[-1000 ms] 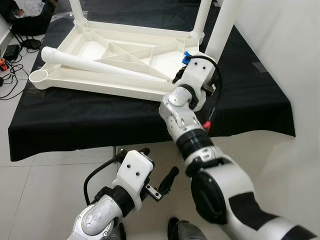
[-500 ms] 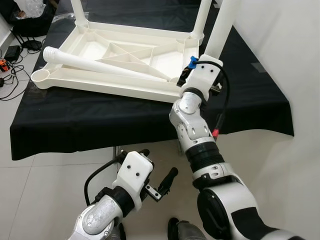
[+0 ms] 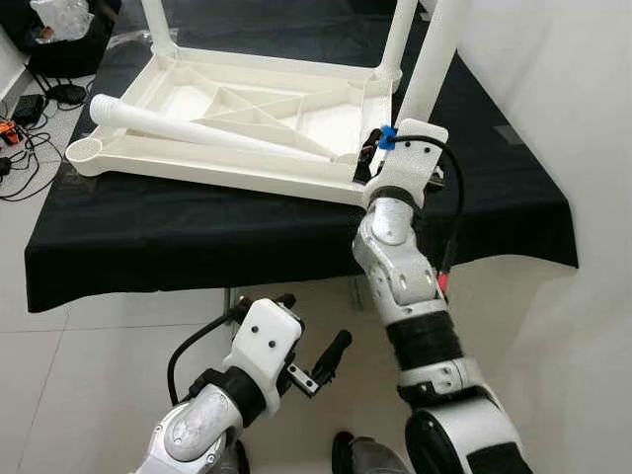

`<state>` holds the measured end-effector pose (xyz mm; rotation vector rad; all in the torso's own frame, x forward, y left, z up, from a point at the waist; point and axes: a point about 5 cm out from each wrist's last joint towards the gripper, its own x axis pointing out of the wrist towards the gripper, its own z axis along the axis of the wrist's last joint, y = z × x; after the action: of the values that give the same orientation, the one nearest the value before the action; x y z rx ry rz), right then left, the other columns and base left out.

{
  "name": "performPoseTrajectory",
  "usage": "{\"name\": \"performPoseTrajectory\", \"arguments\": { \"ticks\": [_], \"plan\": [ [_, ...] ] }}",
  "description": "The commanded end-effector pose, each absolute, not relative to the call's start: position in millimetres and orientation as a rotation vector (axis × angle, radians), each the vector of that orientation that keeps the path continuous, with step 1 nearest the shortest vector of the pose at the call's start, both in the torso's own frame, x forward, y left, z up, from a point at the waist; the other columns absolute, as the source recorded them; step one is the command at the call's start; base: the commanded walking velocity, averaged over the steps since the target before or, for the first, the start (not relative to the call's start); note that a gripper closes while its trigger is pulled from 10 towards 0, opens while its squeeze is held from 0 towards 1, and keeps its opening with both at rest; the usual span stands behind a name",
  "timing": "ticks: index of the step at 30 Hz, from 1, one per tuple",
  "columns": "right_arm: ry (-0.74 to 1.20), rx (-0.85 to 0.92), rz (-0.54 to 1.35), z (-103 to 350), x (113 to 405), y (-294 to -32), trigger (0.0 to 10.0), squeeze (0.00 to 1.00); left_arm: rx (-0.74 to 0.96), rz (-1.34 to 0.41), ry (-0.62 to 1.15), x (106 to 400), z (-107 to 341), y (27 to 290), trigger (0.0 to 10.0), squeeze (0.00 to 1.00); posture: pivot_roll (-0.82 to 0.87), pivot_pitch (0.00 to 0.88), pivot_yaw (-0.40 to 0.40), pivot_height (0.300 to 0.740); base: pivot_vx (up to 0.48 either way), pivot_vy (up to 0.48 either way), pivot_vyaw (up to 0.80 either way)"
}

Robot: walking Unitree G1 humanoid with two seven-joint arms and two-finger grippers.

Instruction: Building children table

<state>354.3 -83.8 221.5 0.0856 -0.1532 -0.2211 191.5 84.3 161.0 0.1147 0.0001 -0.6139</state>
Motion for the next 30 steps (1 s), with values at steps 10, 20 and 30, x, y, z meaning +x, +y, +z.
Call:
{"name": "performPoseTrajectory", "arguments": {
  "ticks": [10,20,30],
  "plan": [
    [-0.08,0.047,-0.071,205.8,340.7,-96.1,10.0,0.0,0.128,-0.618,0.011,191.4,156.7,85.6,10.0,0.0,0.05,0.15,-0.06,0.74,0.0,0.0,0.0],
    [-0.105,-0.098,0.081,180.8,316.4,-136.4,10.0,0.0,0.126,-0.546,0.0,195.8,156.2,92.8,10.0,0.0,0.04,0.142,-0.058,0.74,0.0,0.0,0.0],
    [-0.036,-0.038,0.101,149.8,289.8,-171.3,10.0,0.0,0.122,-0.35,-0.009,205.4,155.7,111.0,10.0,0.0,0.04,0.11,-0.058,0.74,0.0,0.0,-0.16]
  ]
}}
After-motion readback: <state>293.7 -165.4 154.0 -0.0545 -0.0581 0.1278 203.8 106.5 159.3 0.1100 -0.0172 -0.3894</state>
